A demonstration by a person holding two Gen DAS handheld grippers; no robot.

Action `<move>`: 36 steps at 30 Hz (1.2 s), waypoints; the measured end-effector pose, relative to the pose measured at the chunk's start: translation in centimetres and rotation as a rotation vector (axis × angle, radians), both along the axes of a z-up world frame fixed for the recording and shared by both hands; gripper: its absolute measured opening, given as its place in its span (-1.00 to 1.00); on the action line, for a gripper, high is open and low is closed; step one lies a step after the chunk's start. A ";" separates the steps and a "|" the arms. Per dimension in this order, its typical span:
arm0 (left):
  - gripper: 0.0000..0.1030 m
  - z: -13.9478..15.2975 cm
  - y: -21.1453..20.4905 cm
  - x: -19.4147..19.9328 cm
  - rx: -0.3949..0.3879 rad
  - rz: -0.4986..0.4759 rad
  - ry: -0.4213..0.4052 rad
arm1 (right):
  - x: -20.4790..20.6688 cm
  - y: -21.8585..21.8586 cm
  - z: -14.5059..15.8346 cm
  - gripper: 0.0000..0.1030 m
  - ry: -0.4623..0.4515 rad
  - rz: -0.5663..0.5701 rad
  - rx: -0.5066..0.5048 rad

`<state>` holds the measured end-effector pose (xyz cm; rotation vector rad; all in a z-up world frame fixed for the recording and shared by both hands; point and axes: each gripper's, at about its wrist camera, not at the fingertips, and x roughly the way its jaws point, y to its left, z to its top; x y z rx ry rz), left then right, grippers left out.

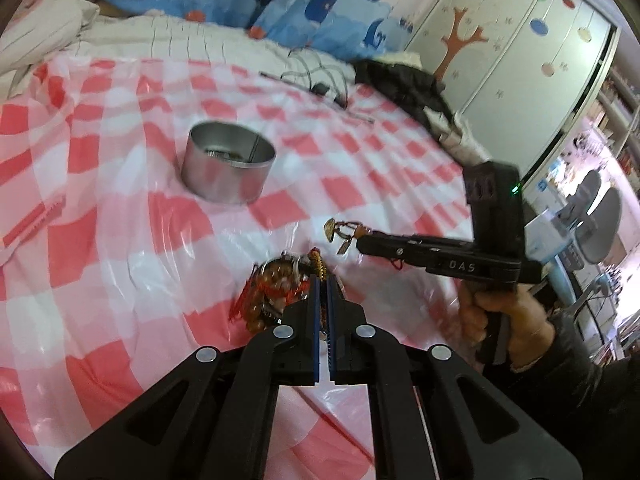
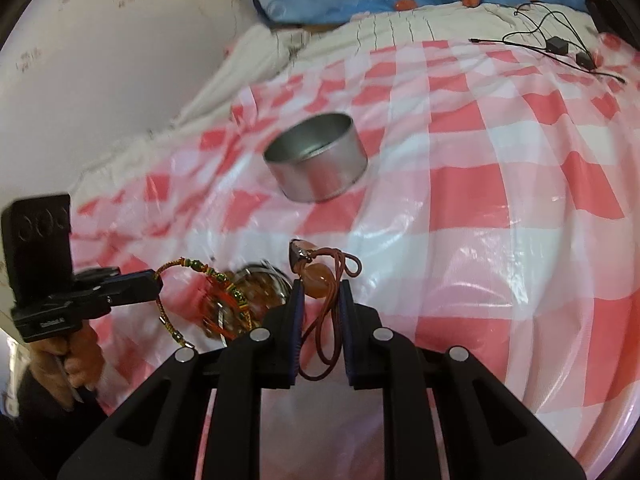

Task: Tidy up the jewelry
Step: 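Grasp a red beaded strand in the tray with the left gripper while the right holds the pendant, then carry both items over the silver tin and open both grippers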

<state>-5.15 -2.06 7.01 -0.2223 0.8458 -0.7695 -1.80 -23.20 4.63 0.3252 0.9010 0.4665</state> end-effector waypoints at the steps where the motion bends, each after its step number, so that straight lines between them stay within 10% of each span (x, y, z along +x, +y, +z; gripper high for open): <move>1: -0.95 0.2 0.0 -0.1 -0.013 -0.005 -0.006 | 0.0 -0.1 0.2 -0.65 -0.008 -0.004 0.006; 12: -0.95 2.7 -0.7 1.5 -0.030 0.005 -0.082 | 0.6 -0.3 3.2 -0.65 -0.141 -0.032 0.052; 22: -0.95 3.4 -1.4 11.8 -0.086 0.100 -0.084 | 5.1 0.2 5.2 -0.65 -0.204 -0.007 0.005; 26: -0.95 0.5 -2.2 15.8 0.010 0.162 -0.003 | 7.8 1.5 5.5 -0.65 -0.212 0.022 -0.033; 34: -0.35 -0.1 -0.3 15.5 0.134 0.218 0.023 | 13.3 5.9 3.7 -0.64 -0.165 0.078 -0.127; 36: -0.27 0.2 0.6 14.2 0.138 0.228 0.015 | 14.1 6.6 2.5 -0.12 -0.125 0.076 -0.189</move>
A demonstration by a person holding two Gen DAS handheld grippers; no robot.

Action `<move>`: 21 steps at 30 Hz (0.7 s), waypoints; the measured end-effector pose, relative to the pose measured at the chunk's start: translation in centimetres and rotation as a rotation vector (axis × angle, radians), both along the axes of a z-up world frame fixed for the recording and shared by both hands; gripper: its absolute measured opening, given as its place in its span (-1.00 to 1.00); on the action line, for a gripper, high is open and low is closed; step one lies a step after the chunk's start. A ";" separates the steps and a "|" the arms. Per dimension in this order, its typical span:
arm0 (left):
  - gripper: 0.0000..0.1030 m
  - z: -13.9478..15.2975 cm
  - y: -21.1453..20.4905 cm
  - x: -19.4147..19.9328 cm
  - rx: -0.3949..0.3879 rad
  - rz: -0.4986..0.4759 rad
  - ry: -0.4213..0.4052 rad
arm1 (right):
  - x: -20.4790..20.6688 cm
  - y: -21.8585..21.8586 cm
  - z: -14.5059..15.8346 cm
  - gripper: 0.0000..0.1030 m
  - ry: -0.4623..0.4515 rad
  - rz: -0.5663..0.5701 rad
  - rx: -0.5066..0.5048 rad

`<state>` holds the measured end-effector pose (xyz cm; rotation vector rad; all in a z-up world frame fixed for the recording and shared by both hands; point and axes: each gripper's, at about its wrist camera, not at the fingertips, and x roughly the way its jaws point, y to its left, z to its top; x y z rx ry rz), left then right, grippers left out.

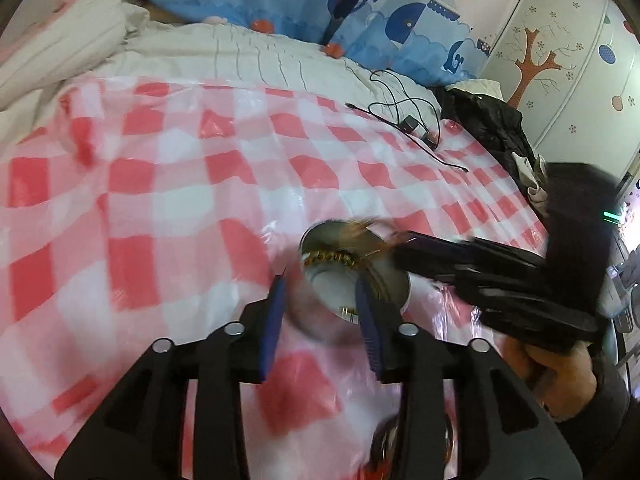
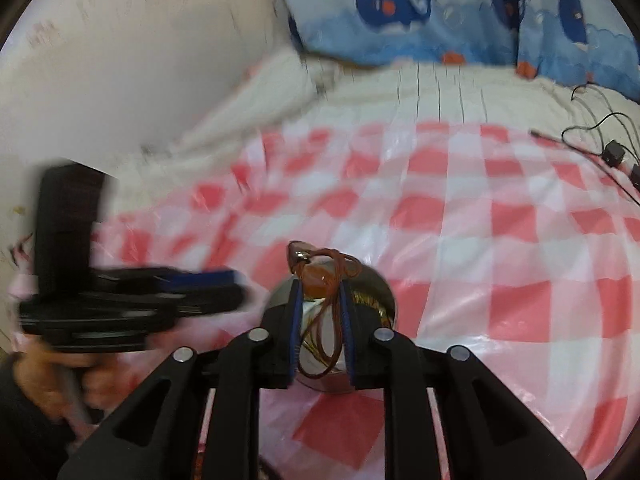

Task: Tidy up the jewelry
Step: 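Carry both items over the silver tin and open both grippers, then grasp red beaded strands in the tray with the left and right grippers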

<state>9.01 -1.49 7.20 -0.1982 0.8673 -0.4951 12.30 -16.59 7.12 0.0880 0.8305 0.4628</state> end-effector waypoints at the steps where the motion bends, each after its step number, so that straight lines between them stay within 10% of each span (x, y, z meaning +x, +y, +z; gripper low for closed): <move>1: -0.23 0.1 0.4 -1.0 0.000 0.001 -0.004 | -0.2 -0.2 -0.2 -0.11 -0.002 -0.013 -0.010; 14: -0.04 -1.7 0.1 -10.5 0.017 -0.124 0.032 | -13.0 -9.0 -1.5 -0.07 0.123 -0.145 0.202; 21: -0.02 -3.1 -1.3 -10.6 0.052 -0.187 0.077 | -13.7 -4.8 -1.5 0.00 0.109 -0.009 0.075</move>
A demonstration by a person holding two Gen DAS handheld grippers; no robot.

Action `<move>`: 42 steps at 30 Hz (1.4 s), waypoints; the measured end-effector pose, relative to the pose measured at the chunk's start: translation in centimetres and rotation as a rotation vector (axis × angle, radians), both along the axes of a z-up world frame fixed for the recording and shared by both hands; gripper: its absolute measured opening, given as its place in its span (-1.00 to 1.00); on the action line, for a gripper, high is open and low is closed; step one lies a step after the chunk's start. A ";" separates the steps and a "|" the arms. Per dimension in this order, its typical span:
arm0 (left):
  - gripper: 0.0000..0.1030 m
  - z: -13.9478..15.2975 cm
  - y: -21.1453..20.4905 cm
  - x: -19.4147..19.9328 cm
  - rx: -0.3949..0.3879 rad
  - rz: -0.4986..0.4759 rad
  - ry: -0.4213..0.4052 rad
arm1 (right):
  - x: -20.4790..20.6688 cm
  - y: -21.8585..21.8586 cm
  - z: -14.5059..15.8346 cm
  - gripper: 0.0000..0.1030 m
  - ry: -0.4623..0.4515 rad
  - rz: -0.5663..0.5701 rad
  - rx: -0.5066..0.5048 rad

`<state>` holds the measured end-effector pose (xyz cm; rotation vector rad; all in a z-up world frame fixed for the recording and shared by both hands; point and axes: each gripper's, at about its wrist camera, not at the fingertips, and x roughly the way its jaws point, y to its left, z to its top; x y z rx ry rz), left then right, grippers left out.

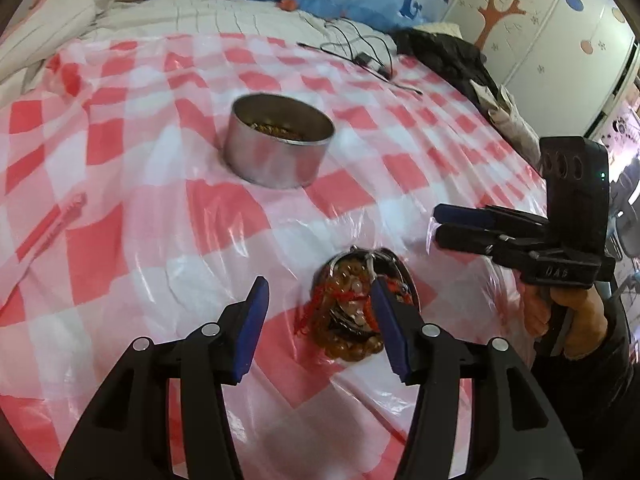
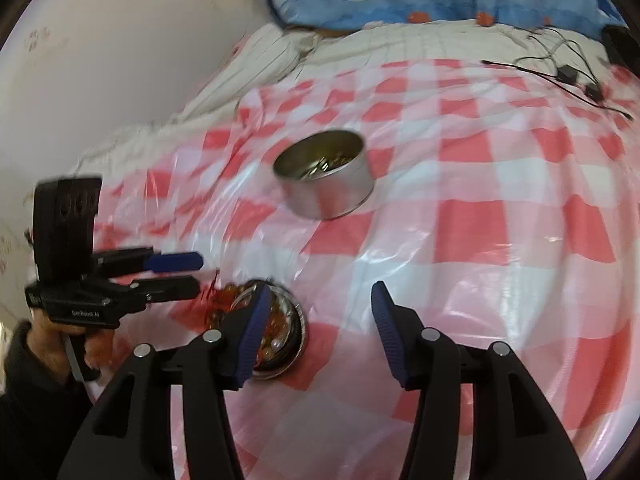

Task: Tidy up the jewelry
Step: 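Grasp red beaded strands in the tray with the left and right grippers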

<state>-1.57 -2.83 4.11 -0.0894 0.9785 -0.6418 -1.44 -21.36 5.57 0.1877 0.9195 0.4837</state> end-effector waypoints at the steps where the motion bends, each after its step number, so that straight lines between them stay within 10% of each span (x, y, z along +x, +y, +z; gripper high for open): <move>1: -0.02 -0.1 -0.2 -0.1 0.003 -0.011 0.002 | -0.1 0.3 -0.1 0.00 0.006 0.021 0.005; 15: -0.02 -1.1 -0.3 0.6 -0.030 -0.003 0.057 | -1.9 7.2 -1.7 -0.30 -0.051 0.281 -0.110; 22: -0.95 -1.0 -0.2 0.8 -0.029 -0.011 0.060 | -1.6 6.5 -1.2 -0.83 -0.063 0.261 -0.086; 34: -0.95 2.2 1.9 0.4 -0.214 -0.007 -0.024 | -0.4 2.0 0.9 -0.83 -0.079 0.133 0.146; 42: -0.95 2.6 1.5 0.3 -0.181 0.006 -0.057 | 0.0 1.0 1.0 -0.83 -0.087 0.084 0.167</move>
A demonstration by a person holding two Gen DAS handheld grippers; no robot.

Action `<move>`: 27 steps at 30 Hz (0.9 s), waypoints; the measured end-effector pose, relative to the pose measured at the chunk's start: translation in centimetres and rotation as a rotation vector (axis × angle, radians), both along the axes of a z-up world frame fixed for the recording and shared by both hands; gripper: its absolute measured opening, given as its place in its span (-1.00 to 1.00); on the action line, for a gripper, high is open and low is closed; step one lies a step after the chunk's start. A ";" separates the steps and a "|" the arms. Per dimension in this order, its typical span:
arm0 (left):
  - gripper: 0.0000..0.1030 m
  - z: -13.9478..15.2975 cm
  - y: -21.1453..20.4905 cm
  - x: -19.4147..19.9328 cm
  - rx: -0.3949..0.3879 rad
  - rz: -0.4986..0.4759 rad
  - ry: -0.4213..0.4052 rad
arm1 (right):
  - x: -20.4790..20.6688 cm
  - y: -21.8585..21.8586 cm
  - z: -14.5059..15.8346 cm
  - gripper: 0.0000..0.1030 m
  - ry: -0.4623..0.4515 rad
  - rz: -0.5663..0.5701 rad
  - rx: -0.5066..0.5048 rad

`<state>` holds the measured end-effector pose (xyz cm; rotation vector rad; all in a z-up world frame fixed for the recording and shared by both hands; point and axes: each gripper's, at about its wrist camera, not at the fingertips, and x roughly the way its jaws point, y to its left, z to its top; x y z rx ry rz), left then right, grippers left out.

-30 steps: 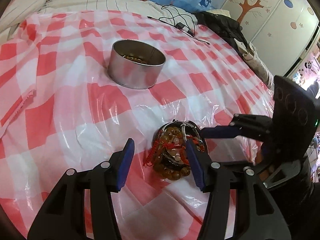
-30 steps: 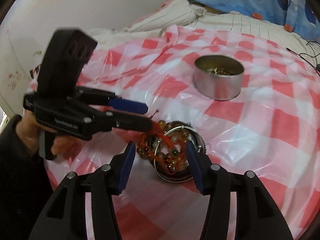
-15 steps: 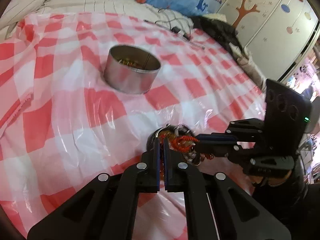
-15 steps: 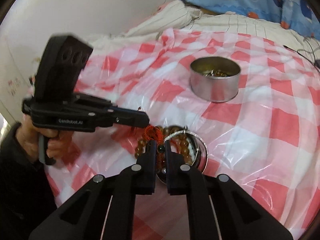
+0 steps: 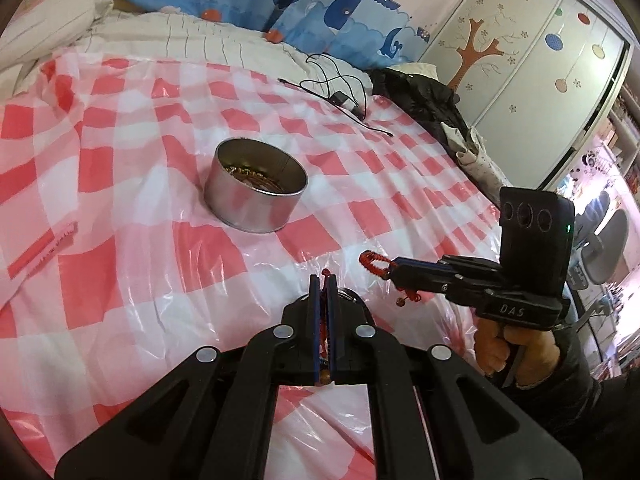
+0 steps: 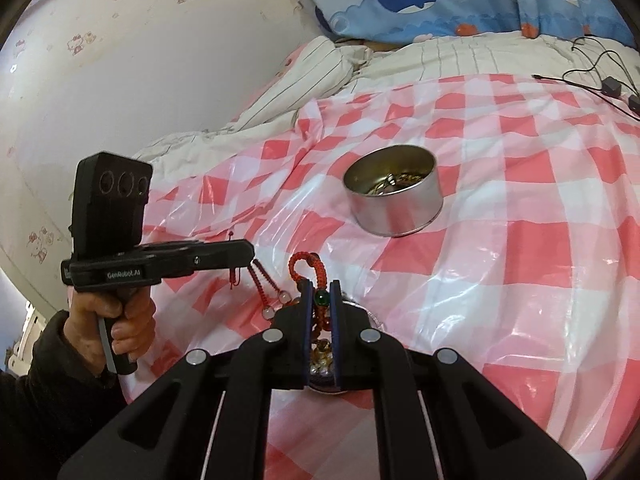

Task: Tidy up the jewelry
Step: 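Grasp red beaded strands in the tray with the left and right grippers, then carry both red strands over the silver tin and open both grippers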

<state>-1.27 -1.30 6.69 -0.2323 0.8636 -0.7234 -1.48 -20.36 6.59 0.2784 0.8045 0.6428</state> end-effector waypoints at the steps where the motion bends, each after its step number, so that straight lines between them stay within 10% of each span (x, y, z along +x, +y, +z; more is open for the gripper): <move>1: -0.95 0.0 0.0 0.0 0.003 0.001 -0.004 | 0.0 -0.1 0.0 -0.83 -0.002 -0.005 0.002; 27: -0.95 1.4 -1.7 -0.8 0.193 0.056 -0.139 | 0.3 -0.9 -0.1 -0.83 -0.013 -0.054 0.028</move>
